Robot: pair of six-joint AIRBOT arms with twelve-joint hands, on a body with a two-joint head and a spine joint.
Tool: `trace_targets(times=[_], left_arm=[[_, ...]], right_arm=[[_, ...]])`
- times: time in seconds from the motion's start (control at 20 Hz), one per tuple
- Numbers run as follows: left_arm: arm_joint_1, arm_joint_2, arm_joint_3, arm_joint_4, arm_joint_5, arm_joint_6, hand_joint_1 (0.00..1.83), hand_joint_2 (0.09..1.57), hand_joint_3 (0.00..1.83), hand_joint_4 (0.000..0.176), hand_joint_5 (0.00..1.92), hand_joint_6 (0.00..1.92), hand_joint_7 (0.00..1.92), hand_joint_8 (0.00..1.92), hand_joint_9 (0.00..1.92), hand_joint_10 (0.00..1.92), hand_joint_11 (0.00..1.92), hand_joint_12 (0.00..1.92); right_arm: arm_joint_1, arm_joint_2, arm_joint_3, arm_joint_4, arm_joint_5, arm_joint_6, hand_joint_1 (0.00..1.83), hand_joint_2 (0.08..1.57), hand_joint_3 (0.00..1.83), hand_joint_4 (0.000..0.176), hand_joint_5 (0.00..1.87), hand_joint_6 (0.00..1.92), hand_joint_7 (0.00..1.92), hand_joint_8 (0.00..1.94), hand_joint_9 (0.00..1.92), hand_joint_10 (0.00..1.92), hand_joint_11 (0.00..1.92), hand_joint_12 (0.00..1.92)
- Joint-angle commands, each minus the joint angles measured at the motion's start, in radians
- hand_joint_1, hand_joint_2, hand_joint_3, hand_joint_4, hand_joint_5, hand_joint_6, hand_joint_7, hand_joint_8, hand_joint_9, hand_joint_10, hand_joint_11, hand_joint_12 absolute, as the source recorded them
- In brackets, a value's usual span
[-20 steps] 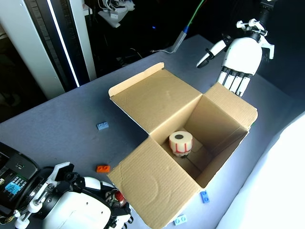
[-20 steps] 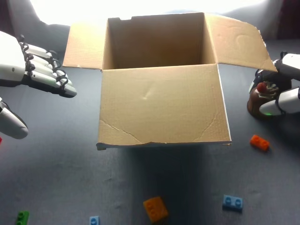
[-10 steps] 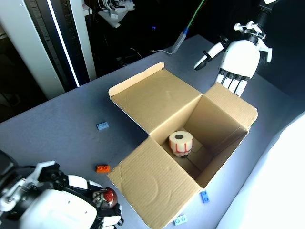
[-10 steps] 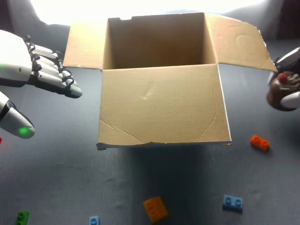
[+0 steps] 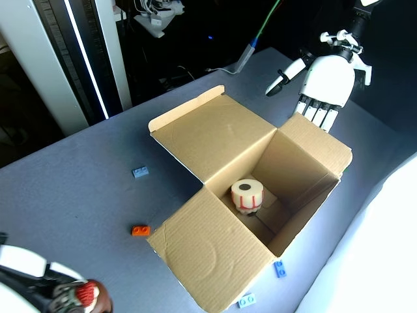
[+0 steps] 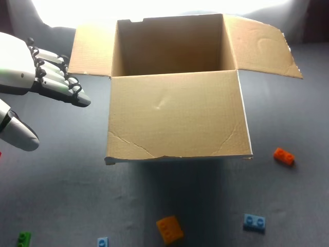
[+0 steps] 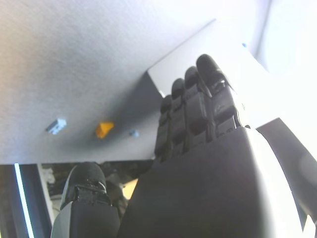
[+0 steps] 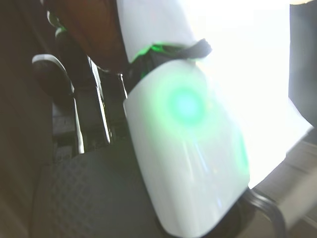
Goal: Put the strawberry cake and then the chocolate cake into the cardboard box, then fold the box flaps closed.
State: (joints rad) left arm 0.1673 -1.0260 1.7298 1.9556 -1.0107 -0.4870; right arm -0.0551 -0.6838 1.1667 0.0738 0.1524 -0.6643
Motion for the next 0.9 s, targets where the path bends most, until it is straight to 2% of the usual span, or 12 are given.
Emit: trace_targets(times=[0.0,0.15,0.25,0.4,0.6,0.7,0.8,0.85], left_arm=[[-0.002,0.008,0.004,-0.071,0.003,0.0,0.0,1.1,0.0,0.0,0.15,0.01,0.23,0.0,0.22,0.0,0.0,0.74],[-0.002,0.009,0.004,-0.071,0.003,0.0,0.0,1.11,0.0,0.0,0.16,0.01,0.24,0.0,0.24,0.01,0.0,0.78],[-0.002,0.008,0.003,-0.07,0.003,0.0,0.0,1.1,0.0,0.0,0.16,0.01,0.24,0.0,0.24,0.0,0.0,0.81],[-0.002,0.003,0.001,-0.07,0.003,0.0,0.0,1.11,0.0,0.0,0.17,0.0,0.23,0.0,0.24,0.0,0.0,0.8],[-0.001,0.0,0.011,-0.07,0.003,0.002,0.0,1.1,0.0,0.0,0.17,0.0,0.25,0.0,0.25,0.0,0.0,0.82],[-0.001,-0.017,0.025,-0.069,0.003,0.004,0.0,1.1,0.0,0.0,0.17,0.0,0.25,0.0,0.25,0.0,0.0,0.82],[-0.001,-0.019,0.031,-0.067,0.002,0.004,0.0,1.1,0.0,0.0,0.18,0.0,0.26,0.0,0.26,0.01,0.0,0.85],[-0.001,-0.019,0.032,-0.067,0.002,0.004,0.0,1.1,0.0,0.0,0.18,0.0,0.25,0.0,0.26,0.01,0.0,0.85]], right_arm=[[0.03,0.018,0.0,-0.007,0.083,0.0,1.2,1.16,0.0,0.0,0.95,1.02,0.83,1.31,0.6,1.36,0.38,1.87],[0.173,0.02,-0.017,-0.088,0.015,0.0,1.21,1.16,0.0,0.0,0.98,0.97,0.81,1.34,0.58,1.43,0.38,1.92],[0.28,0.004,-0.038,-0.117,-0.04,-0.063,1.22,1.15,0.0,0.0,1.02,0.91,0.83,1.3,0.58,1.41,0.34,1.92],[0.356,-0.046,-0.04,-0.117,-0.121,-0.072,1.19,1.18,0.0,0.001,0.91,1.09,0.82,1.31,0.6,1.35,0.38,1.83],[0.373,-0.109,-0.054,-0.117,-0.127,-0.076,1.19,1.18,0.0,0.018,0.9,1.13,0.84,1.27,0.62,1.31,0.35,1.84],[0.369,-0.122,-0.049,-0.117,-0.115,-0.081,1.19,1.17,0.0,0.011,0.92,1.09,0.83,1.28,0.61,1.33,0.35,1.89],[0.33,-0.14,-0.038,-0.119,-0.084,-0.082,1.19,1.17,0.0,0.016,0.91,1.12,0.84,1.26,0.64,1.3,0.39,1.83],[0.315,-0.143,-0.038,-0.121,-0.061,-0.08,1.19,1.17,0.0,0.011,0.91,1.09,0.84,1.28,0.65,1.3,0.4,1.84]])
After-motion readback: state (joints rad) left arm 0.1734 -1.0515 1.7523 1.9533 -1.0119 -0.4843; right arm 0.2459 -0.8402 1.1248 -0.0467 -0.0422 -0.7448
